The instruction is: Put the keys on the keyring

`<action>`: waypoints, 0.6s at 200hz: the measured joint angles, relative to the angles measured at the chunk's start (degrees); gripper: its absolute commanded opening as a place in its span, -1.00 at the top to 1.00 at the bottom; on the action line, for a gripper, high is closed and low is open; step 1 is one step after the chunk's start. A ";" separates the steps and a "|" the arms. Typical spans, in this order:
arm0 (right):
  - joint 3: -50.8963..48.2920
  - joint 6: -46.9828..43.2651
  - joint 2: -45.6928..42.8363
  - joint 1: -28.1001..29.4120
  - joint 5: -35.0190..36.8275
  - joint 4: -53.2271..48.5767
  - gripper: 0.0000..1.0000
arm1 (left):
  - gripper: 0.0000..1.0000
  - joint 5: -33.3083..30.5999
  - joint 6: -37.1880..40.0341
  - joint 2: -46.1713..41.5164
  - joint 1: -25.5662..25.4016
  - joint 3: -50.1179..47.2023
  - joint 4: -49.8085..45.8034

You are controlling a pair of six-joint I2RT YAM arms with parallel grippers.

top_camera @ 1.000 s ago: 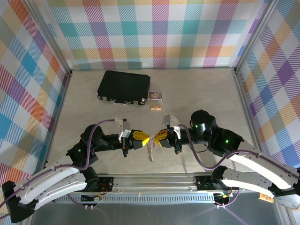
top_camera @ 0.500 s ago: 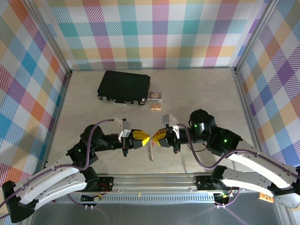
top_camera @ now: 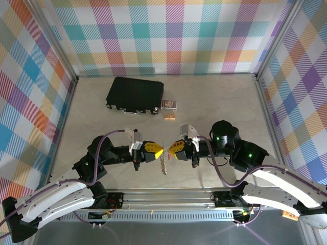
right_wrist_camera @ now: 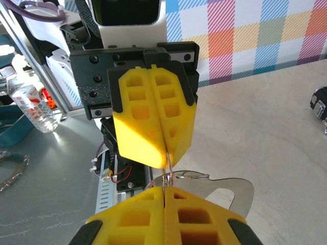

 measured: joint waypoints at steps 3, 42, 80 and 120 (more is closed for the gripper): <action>-0.02 0.07 -0.07 0.00 0.00 0.00 1.00 | 1.00 0.00 -0.02 0.00 0.00 0.00 0.02; -0.37 0.35 0.04 0.00 -0.13 1.05 1.00 | 1.00 0.15 -0.02 0.00 0.00 0.00 0.04; -0.44 0.52 0.31 0.00 -0.22 1.66 1.00 | 1.00 0.17 -0.04 0.00 0.00 0.00 0.20; -0.48 0.52 0.35 0.00 -0.22 1.84 1.00 | 1.00 0.20 -0.09 0.00 0.00 0.00 0.26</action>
